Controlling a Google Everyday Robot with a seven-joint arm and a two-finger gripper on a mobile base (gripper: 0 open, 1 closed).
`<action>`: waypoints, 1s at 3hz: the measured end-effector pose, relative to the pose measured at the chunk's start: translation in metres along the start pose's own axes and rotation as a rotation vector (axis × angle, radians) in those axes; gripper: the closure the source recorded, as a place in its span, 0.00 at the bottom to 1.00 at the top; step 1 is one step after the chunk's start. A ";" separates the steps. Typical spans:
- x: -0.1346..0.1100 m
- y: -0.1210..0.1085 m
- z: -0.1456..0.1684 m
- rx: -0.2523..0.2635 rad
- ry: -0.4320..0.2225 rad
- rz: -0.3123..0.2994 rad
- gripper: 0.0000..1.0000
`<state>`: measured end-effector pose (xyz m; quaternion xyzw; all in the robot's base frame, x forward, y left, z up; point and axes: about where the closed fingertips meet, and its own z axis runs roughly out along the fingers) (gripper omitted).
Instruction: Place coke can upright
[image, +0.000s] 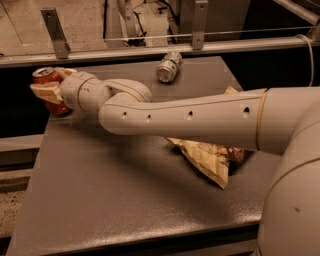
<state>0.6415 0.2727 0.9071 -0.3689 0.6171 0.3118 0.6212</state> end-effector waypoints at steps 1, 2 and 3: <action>0.007 0.005 -0.004 0.002 0.000 -0.012 0.21; 0.012 0.009 -0.007 0.005 0.000 -0.018 0.01; 0.015 0.012 -0.010 0.009 0.003 -0.021 0.00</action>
Offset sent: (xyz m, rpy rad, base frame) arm -0.0184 -0.0016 -0.0248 -0.0147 -0.0170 -0.0157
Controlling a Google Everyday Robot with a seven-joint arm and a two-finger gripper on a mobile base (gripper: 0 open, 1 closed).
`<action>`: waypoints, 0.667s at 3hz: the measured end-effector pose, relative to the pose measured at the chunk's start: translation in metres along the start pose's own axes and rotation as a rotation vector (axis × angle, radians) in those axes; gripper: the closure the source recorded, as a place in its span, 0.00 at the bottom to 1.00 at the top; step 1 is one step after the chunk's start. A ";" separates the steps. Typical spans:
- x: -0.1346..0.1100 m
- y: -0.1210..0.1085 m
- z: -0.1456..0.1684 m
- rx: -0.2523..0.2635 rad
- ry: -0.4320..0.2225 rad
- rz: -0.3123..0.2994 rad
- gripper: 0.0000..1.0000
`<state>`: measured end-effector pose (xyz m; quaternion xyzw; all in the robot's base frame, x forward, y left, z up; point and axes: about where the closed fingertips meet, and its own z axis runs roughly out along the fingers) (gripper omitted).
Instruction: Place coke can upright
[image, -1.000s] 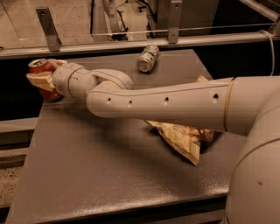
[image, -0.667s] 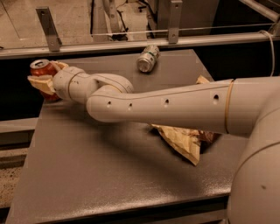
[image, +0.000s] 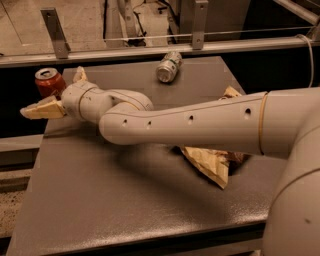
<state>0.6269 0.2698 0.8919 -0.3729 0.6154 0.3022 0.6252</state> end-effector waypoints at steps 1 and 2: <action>0.003 -0.007 -0.016 0.007 0.008 0.013 0.00; 0.005 -0.031 -0.052 0.034 -0.013 0.058 0.00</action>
Offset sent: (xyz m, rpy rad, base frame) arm 0.0187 -0.1678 0.0073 0.1788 0.1797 -0.0936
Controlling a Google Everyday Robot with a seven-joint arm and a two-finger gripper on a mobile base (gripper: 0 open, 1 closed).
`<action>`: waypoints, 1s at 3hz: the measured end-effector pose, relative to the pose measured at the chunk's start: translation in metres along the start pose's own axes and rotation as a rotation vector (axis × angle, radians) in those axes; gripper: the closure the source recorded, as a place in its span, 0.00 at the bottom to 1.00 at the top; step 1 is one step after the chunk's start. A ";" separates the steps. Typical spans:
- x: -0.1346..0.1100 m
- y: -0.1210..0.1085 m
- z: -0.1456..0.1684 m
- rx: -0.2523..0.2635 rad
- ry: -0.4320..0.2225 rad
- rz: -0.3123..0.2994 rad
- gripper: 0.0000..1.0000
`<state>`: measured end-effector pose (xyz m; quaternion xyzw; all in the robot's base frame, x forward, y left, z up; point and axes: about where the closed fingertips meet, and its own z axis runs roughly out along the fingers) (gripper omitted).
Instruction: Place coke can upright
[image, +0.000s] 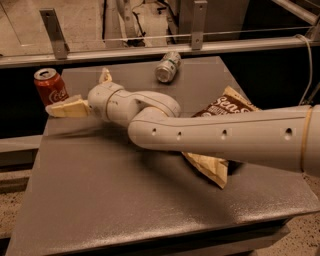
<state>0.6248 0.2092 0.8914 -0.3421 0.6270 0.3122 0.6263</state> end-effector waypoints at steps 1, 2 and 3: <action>-0.007 -0.044 -0.044 0.062 -0.044 0.098 0.00; -0.034 -0.090 -0.079 0.126 -0.082 0.156 0.00; -0.085 -0.130 -0.112 0.181 -0.128 0.153 0.00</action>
Offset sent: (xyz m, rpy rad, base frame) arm 0.0577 -0.2036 0.0822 0.2575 0.1352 -0.2138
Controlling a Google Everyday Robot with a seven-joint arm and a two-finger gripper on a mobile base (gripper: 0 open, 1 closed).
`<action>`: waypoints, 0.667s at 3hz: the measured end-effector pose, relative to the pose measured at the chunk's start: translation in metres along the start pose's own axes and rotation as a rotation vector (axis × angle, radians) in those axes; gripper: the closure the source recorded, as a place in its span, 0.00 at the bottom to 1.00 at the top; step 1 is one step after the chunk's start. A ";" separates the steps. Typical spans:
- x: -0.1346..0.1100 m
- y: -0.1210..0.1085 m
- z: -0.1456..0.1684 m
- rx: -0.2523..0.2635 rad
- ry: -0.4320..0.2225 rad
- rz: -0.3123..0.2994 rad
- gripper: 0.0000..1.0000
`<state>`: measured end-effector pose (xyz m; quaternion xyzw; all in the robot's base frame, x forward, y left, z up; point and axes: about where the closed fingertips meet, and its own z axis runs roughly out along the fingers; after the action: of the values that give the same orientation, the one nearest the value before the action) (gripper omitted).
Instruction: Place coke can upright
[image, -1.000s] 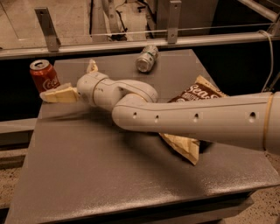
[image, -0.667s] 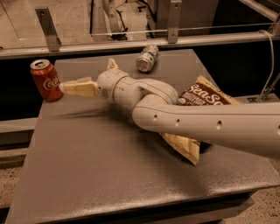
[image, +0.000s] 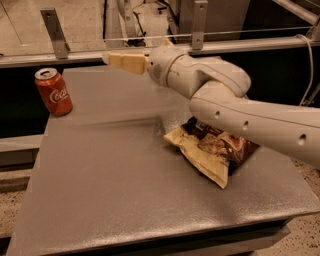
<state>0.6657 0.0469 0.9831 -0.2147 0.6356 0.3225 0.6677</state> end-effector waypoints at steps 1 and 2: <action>-0.006 -0.001 -0.001 -0.003 -0.003 0.032 0.00; -0.006 0.001 -0.001 -0.001 -0.007 0.049 0.00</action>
Offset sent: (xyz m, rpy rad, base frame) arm -0.0022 -0.0049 -0.0013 0.0648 0.0573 -0.0036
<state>0.6639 0.0457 0.9892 -0.1982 0.6382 0.3400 0.6616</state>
